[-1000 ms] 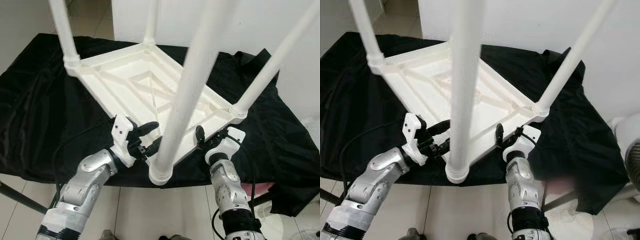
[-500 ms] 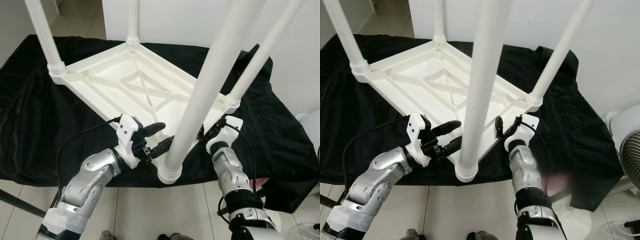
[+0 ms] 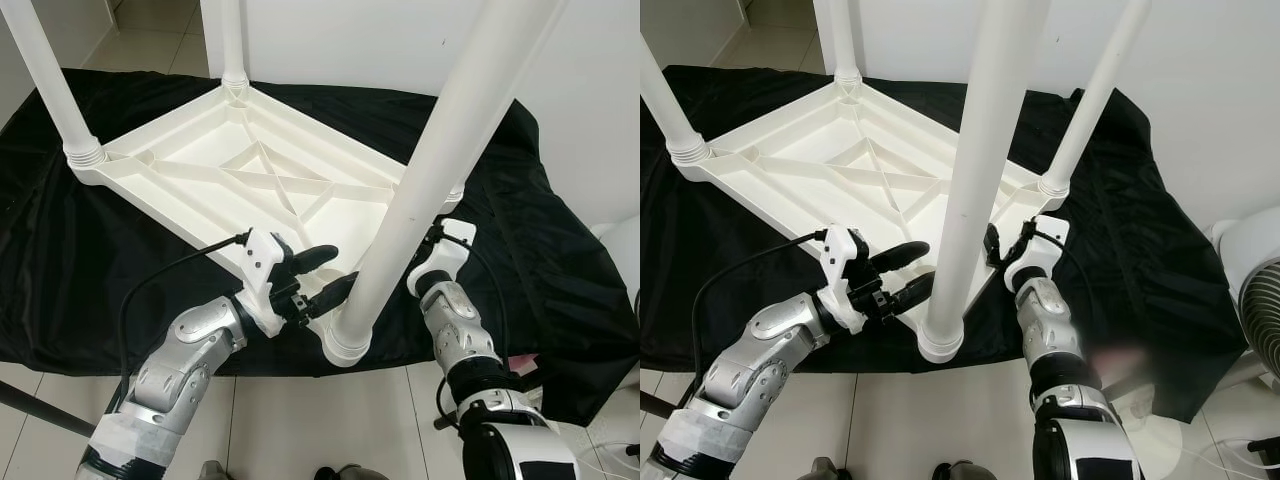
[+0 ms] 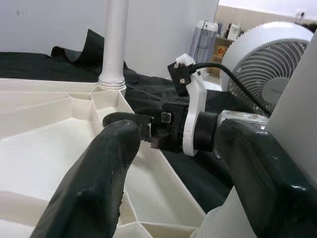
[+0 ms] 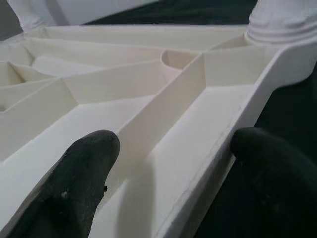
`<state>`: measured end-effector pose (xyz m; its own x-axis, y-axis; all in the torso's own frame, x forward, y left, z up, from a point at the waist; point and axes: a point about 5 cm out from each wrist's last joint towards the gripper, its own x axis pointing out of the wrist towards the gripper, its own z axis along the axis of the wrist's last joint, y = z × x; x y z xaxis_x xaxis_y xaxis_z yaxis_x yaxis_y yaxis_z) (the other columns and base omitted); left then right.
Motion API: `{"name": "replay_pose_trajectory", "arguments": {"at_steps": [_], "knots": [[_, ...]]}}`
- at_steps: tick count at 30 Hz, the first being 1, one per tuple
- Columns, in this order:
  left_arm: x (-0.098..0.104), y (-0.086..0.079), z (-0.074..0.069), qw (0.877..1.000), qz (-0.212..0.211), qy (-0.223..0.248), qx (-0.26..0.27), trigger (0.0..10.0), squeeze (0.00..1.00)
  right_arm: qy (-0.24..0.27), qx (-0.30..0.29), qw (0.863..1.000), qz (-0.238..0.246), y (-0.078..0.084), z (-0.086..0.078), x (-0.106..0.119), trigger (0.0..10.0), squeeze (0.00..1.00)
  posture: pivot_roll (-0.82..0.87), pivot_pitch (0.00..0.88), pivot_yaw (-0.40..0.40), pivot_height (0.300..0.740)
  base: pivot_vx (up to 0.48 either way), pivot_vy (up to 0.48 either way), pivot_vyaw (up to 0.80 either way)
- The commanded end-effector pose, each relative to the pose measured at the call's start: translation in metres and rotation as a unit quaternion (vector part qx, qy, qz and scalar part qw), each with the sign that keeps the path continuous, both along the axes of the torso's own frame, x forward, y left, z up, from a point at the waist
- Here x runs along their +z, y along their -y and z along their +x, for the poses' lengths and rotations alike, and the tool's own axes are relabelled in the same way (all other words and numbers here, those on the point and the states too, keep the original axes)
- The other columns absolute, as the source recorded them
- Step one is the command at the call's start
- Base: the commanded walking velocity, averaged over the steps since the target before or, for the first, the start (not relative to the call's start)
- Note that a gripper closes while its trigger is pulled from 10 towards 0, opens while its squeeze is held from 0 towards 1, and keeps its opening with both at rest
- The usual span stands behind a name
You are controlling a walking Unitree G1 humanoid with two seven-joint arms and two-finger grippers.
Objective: Building children table
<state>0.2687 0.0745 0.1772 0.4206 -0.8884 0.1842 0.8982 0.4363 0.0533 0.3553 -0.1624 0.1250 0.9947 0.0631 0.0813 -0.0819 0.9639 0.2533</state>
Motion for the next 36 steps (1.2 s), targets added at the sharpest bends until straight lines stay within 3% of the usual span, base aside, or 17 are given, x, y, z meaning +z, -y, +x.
{"name": "replay_pose_trajectory", "arguments": {"at_steps": [1,7,9,11,17,19,26,27,29,32,33,34,35,36], "knots": [[-0.007,0.006,-0.002,0.999,0.025,0.000,-0.020,10.0,0.00,0.019,-0.007,1.000,-0.010,0.005,-0.003,0.003,10.0,0.00,0.01,0.109,-0.076,0.740,0.000,0.000,0.00],[-0.010,-0.003,0.006,0.999,0.040,0.006,0.011,10.0,0.00,0.027,-0.023,0.999,-0.010,0.016,-0.011,0.001,10.0,0.00,0.01,0.114,-0.078,0.740,0.000,0.000,0.00],[-0.011,-0.022,0.016,0.997,0.062,0.013,0.041,10.0,0.00,0.030,-0.039,0.998,-0.025,0.034,-0.027,-0.005,10.0,0.00,0.00,0.123,-0.074,0.740,0.000,0.000,0.00],[-0.010,-0.028,0.019,0.996,0.071,0.015,0.047,10.0,0.00,0.030,-0.042,0.998,-0.033,0.039,-0.033,-0.007,10.0,0.00,0.00,0.124,-0.073,0.740,0.000,0.000,0.00],[-0.012,-0.042,0.023,0.994,0.094,0.017,0.048,10.0,0.00,0.027,-0.052,0.997,-0.042,0.052,-0.044,-0.011,10.0,0.00,-0.01,0.126,-0.069,0.740,0.000,0.000,0.00],[-0.017,-0.054,0.026,0.991,0.129,0.009,0.032,10.0,0.00,0.026,-0.063,0.996,-0.050,0.063,-0.053,-0.012,10.0,0.00,-0.01,0.127,-0.064,0.740,0.000,0.000,0.00],[-0.026,-0.063,0.030,0.985,0.169,-0.017,0.001,10.0,0.00,0.026,-0.071,0.995,-0.059,0.073,-0.065,-0.012,10.0,0.00,-0.01,0.117,-0.060,0.740,0.000,0.000,0.00],[-0.030,-0.066,0.031,0.982,0.185,-0.028,-0.009,10.0,1.00,0.025,-0.070,0.995,-0.064,0.075,-0.068,-0.012,10.0,0.00,-0.01,0.111,-0.059,0.740,0.000,0.000,0.00],[-0.030,-0.066,0.031,0.982,0.185,-0.028,-0.009,10.0,1.00,0.025,-0.070,0.995,-0.064,0.075,-0.068,-0.012,10.0,0.00,-0.01,0.111,-0.059,0.740,0.000,0.000,0.00],[-0.036,-0.067,0.039,0.971,0.238,-0.018,-0.020,10.0,1.00,0.021,-0.085,0.994,-0.059,0.085,-0.075,-0.011,10.0,0.00,-0.01,0.100,-0.055,0.740,0.000,0.000,0.00],[-0.036,-0.067,0.039,0.971,0.238,-0.018,-0.020,10.0,1.00,0.021,-0.085,0.994,-0.059,0.085,-0.075,-0.011,10.0,0.00,-0.01,0.100,-0.055,0.740,0.000,0.000,0.00],[-0.036,-0.066,0.041,0.966,0.257,-0.007,-0.021,10.0,0.93,0.020,-0.089,0.994,-0.058,0.086,-0.075,-0.011,10.0,0.00,-0.01,0.096,-0.054,0.740,0.000,0.000,0.00],[-0.036,-0.066,0.041,0.966,0.257,-0.007,-0.021,10.0,0.93,0.020,-0.089,0.994,-0.058,0.086,-0.075,-0.011,10.0,0.00,-0.01,0.096,-0.054,0.740,0.000,0.000,0.00],[-0.039,-0.067,0.042,0.958,0.285,0.000,-0.034,10.0,0.00,0.020,-0.089,0.994,-0.058,0.087,-0.076,-0.011,10.0,0.00,-0.01,0.095,-0.054,0.740,0.000,0.000,0.00]]}}
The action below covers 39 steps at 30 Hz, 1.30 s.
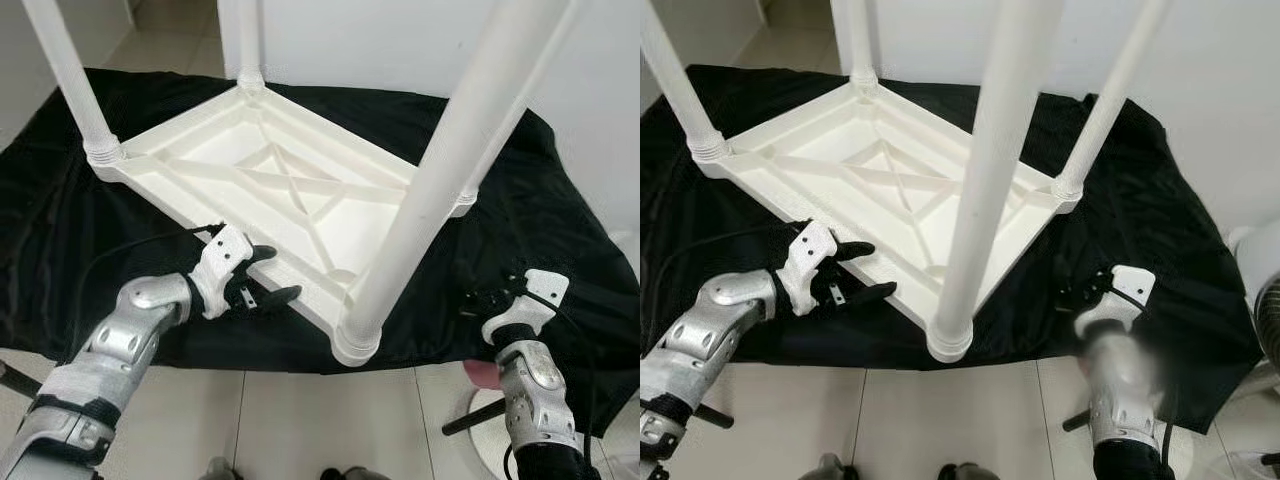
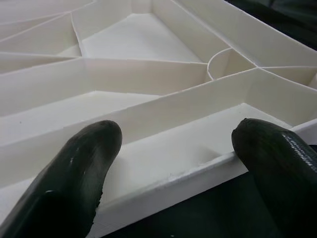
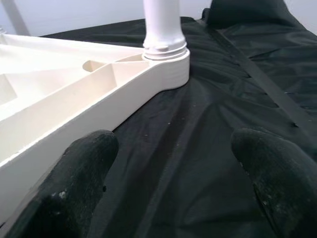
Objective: Building children table
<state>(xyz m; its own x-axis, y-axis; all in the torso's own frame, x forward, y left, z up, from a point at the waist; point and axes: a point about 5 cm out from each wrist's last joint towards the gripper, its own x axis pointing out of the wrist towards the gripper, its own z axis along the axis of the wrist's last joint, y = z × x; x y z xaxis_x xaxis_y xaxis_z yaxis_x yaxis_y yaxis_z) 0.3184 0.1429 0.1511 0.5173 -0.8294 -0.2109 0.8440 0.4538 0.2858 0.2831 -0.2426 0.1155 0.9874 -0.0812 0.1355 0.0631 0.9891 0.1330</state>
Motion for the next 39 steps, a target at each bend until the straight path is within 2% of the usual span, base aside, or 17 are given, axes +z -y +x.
{"name": "replay_pose_trajectory", "arguments": {"at_steps": [1,2,3,5,15,19,21,24,27,28,31,36,39], "knots": [[-0.013,0.002,-0.008,0.994,0.057,-0.034,-0.082,10.0,0.00,-0.006,-0.010,1.000,0.004,0.007,-0.004,-0.001,10.0,0.00,-0.01,0.095,-0.054,0.740,0.000,0.000,0.00],[-0.017,0.000,-0.007,0.991,0.091,-0.031,-0.090,10.0,0.00,-0.007,-0.009,1.000,0.002,0.007,-0.004,-0.001,10.0,0.00,-0.01,0.087,-0.051,0.740,0.000,0.000,0.00],[-0.017,0.000,-0.007,0.991,0.091,-0.031,-0.090,10.0,0.00,-0.007,-0.009,1.000,0.002,0.007,-0.004,-0.001,10.0,0.00,-0.01,0.087,-0.051,0.740,0.000,0.000,0.00],[-0.022,-0.002,-0.004,0.986,0.133,-0.027,-0.102,10.0,0.00,-0.008,-0.007,1.000,0.001,0.007,-0.004,0.000,10.0,0.00,-0.01,0.085,-0.049,0.740,0.000,0.000,0.00],[-0.021,0.004,0.003,0.974,0.167,-0.052,-0.141,10.0,0.00,-0.007,-0.006,1.000,0.000,0.005,-0.002,0.002,10.0,0.00,-0.01,0.076,-0.026,0.740,0.000,0.000,0.00],[-0.025,0.006,0.003,0.962,0.197,-0.071,-0.175,10.0,0.00,-0.006,-0.006,1.000,0.001,0.002,-0.003,0.002,10.0,0.00,-0.02,0.076,-0.014,0.740,0.000,0.000,0.00],[-0.025,0.006,0.004,0.960,0.193,-0.086,-0.182,10.0,0.00,-0.006,-0.008,1.000,0.000,0.002,-0.003,0.001,10.0,0.00,-0.03,0.074,-0.002,0.740,0.000,0.000,0.00],[-0.029,0.002,0.003,0.948,0.207,-0.118,-0.213,10.0,0.00,-0.006,-0.014,1.000,0.000,0.005,-0.006,0.001,10.0,0.00,-0.04,0.074,0.006,0.740,0.000,0.000,0.00],[-0.029,0.001,0.003,0.945,0.211,-0.120,-0.218,10.0,0.00,-0.006,-0.014,1.000,0.000,0.005,-0.007,0.000,10.0,0.00,-0.04,0.074,0.006,0.740,0.000,0.000,0.00],[-0.027,-0.001,0.002,0.944,0.199,-0.130,-0.229,10.0,0.00,-0.006,-0.016,1.000,0.000,0.006,-0.008,0.000,10.0,0.00,-0.04,0.073,0.010,0.740,0.000,0.000,0.00],[-0.017,-0.004,0.002,0.945,0.159,-0.150,-0.242,10.0,0.00,-0.009,-0.021,1.000,0.000,0.007,-0.011,-0.003,10.0,0.00,-0.04,0.072,0.013,0.740,0.000,0.000,0.00],[-0.018,-0.003,0.008,0.953,0.164,-0.136,-0.218,10.0,0.00,-0.011,-0.023,1.000,0.001,0.006,-0.011,-0.004,10.0,0.00,-0.04,0.072,0.011,0.740,0.000,0.000,0.00],[-0.019,-0.003,0.009,0.951,0.164,-0.137,-0.221,10.0,0.00,-0.012,-0.023,1.000,0.001,0.006,-0.011,-0.004,10.0,0.00,-0.04,0.073,0.010,0.740,0.000,0.000,0.00]]}}
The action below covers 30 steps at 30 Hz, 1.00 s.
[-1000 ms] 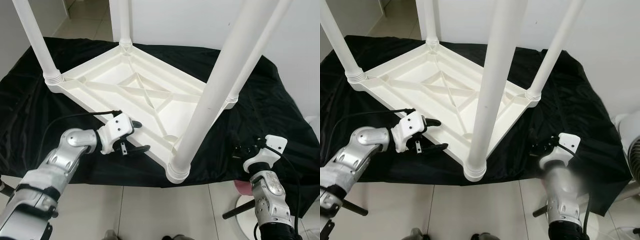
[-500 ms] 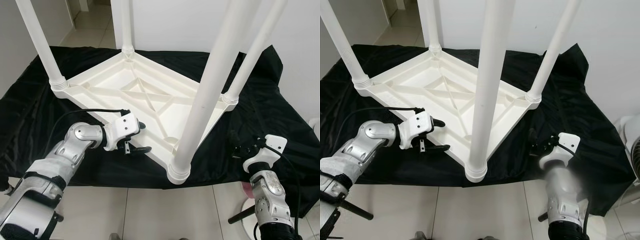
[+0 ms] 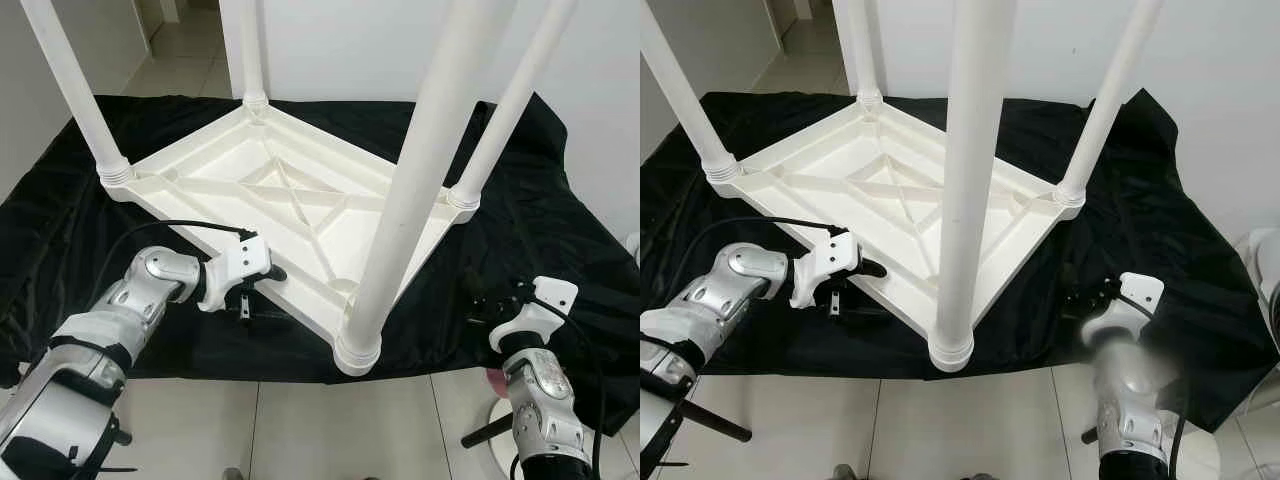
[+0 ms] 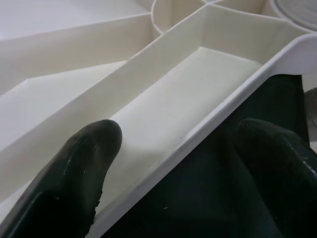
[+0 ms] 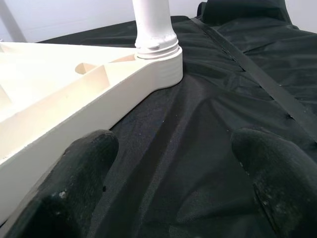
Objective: Building children table
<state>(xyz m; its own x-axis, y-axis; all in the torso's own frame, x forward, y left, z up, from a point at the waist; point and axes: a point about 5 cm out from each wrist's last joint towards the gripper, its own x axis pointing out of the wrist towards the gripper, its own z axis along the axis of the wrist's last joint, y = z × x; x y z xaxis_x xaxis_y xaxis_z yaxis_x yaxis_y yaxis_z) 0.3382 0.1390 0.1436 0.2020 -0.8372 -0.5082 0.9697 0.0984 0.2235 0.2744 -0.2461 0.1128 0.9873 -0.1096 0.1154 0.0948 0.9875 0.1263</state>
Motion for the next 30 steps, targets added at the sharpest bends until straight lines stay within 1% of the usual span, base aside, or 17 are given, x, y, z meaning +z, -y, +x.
{"name": "replay_pose_trajectory", "arguments": {"at_steps": [1,2,4,6,9,12,16,19,20,21,22,23,24,26,28,29,30], "knots": [[-0.011,-0.007,-0.011,0.995,0.030,-0.067,-0.065,10.0,0.00,-0.001,-0.009,1.000,0.004,0.003,-0.003,-0.001,10.0,0.00,-0.04,0.073,0.010,0.740,0.000,0.000,0.00],[-0.011,-0.007,-0.010,0.995,0.030,-0.069,-0.067,10.0,0.00,-0.001,-0.009,1.000,0.004,0.003,-0.003,-0.001,10.0,0.00,-0.04,0.073,0.010,0.740,0.000,0.000,0.00],[-0.013,0.001,0.002,0.998,0.050,-0.023,-0.014,10.0,0.00,0.000,-0.003,1.000,0.003,0.000,0.002,0.001,10.0,0.00,-0.03,0.078,0.001,0.740,0.000,0.000,0.00],[-0.017,0.002,0.007,0.997,0.079,0.002,0.013,10.0,0.00,0.002,0.001,1.000,0.002,-0.001,0.005,0.003,10.0,0.00,-0.03,0.080,0.001,0.740,0.000,0.000,0.00],[-0.020,0.001,0.008,0.996,0.091,0.000,0.020,10.0,0.00,0.002,0.001,1.000,0.002,-0.002,0.006,0.003,10.0,0.00,-0.03,0.080,0.001,0.740,0.000,0.000,0.00],[-0.024,-0.003,0.013,0.992,0.115,0.007,0.059,10.0,0.00,0.002,0.000,1.000,0.000,-0.001,0.006,0.003,10.0,0.00,-0.03,0.086,0.002,0.740,0.000,0.000,0.00],[-0.021,-0.001,0.017,0.991,0.114,0.010,0.072,10.0,0.00,0.002,-0.002,1.000,0.001,0.000,0.005,0.003,10.0,0.00,-0.04,0.095,0.004,0.740,0.000,0.000,0.00],[-0.018,0.003,0.022,0.991,0.095,0.008,0.093,10.0,0.00,0.004,-0.005,1.000,0.002,0.001,0.005,0.004,10.0,0.00,-0.04,0.101,0.006,0.740,0.000,0.000,0.00],[-0.016,0.004,0.024,0.991,0.090,0.010,0.099,4.5,0.00,0.004,-0.005,1.000,0.001,0.000,0.004,0.004,10.0,0.00,-0.04,0.104,0.007,0.740,0.000,0.000,0.00],[-0.016,0.005,0.025,0.991,0.088,0.012,0.102,4.5,0.00,0.004,-0.006,1.000,0.001,0.000,0.004,0.004,10.0,0.00,-0.04,0.104,0.007,0.740,0.000,0.000,0.00],[-0.015,0.005,0.026,0.990,0.087,0.015,0.107,3.2,0.00,0.004,-0.007,1.000,0.002,0.001,0.004,0.004,10.0,0.00,-0.04,0.107,0.008,0.740,0.000,0.000,0.00],[-0.015,0.005,0.026,0.990,0.087,0.015,0.107,3.2,0.00,0.004,-0.007,1.000,0.002,0.001,0.004,0.004,10.0,0.00,-0.04,0.107,0.008,0.740,0.000,0.000,0.00],[-0.015,0.005,0.027,0.990,0.085,0.020,0.113,0.5,0.00,0.004,-0.008,1.000,0.002,0.001,0.003,0.004,10.0,0.00,-0.04,0.109,0.008,0.740,0.000,0.000,0.00],[-0.015,0.005,0.027,0.990,0.085,0.020,0.113,0.5,0.00,0.004,-0.008,1.000,0.002,0.001,0.003,0.004,10.0,0.00,-0.04,0.109,0.008,0.740,0.000,0.000,0.00],[-0.014,0.005,0.027,0.989,0.084,0.024,0.117,1.0,0.00,0.003,-0.010,1.000,0.003,0.001,0.002,0.003,10.0,0.00,-0.04,0.109,0.009,0.740,0.000,0.000,0.00],[-0.013,0.003,0.030,0.987,0.087,0.032,0.130,0.8,0.00,0.003,-0.012,1.000,0.004,0.002,0.002,0.003,10.0,0.00,-0.04,0.110,0.009,0.740,0.000,0.000,0.00],[-0.013,0.001,0.031,0.985,0.089,0.036,0.140,0.0,0.00,0.004,-0.013,1.000,0.004,0.001,0.002,0.003,10.0,0.00,-0.04,0.110,0.009,0.740,0.000,0.000,0.00]]}}
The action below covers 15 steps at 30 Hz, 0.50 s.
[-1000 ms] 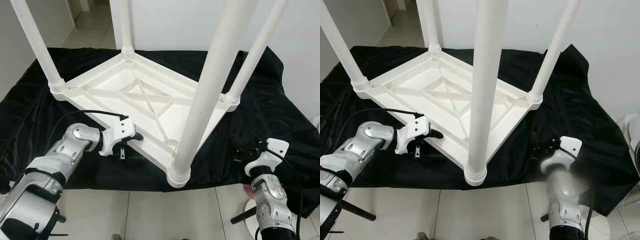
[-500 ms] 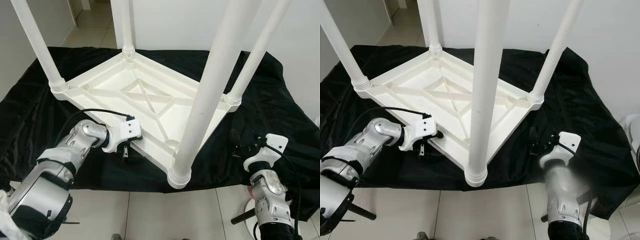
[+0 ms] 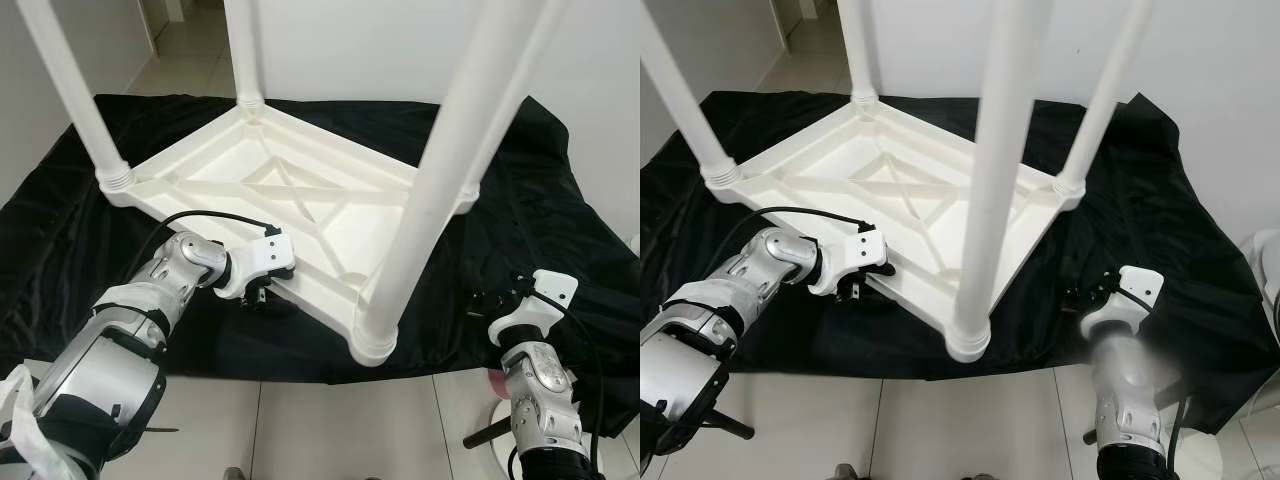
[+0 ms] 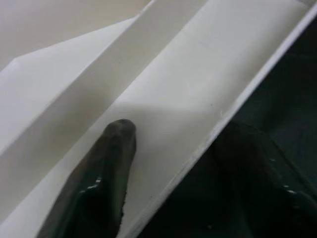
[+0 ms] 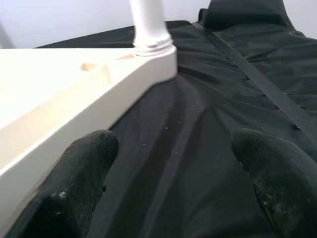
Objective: Building children table
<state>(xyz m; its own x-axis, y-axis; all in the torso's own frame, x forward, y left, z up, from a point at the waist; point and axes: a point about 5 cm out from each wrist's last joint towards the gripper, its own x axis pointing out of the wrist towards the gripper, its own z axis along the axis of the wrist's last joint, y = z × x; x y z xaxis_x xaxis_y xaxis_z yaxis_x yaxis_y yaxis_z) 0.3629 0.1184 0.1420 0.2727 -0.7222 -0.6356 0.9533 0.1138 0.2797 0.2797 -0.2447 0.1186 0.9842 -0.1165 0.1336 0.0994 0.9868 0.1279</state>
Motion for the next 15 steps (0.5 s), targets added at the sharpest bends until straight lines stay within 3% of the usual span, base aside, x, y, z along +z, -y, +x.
{"name": "replay_pose_trajectory", "arguments": {"at_steps": [1,15], "knots": [[-0.011,-0.019,0.006,0.994,0.001,0.027,0.108,0.0,0.00,-0.005,-0.009,1.000,0.004,0.003,-0.003,-0.003,10.0,0.00,-0.04,0.110,0.009,0.740,0.000,0.000,0.00],[-0.001,-0.023,0.018,0.983,-0.014,0.063,0.174,0.0,0.00,0.005,-0.019,1.000,0.005,0.004,0.000,0.001,10.0,0.00,-0.04,0.111,0.004,0.740,0.000,0.000,0.00]]}}
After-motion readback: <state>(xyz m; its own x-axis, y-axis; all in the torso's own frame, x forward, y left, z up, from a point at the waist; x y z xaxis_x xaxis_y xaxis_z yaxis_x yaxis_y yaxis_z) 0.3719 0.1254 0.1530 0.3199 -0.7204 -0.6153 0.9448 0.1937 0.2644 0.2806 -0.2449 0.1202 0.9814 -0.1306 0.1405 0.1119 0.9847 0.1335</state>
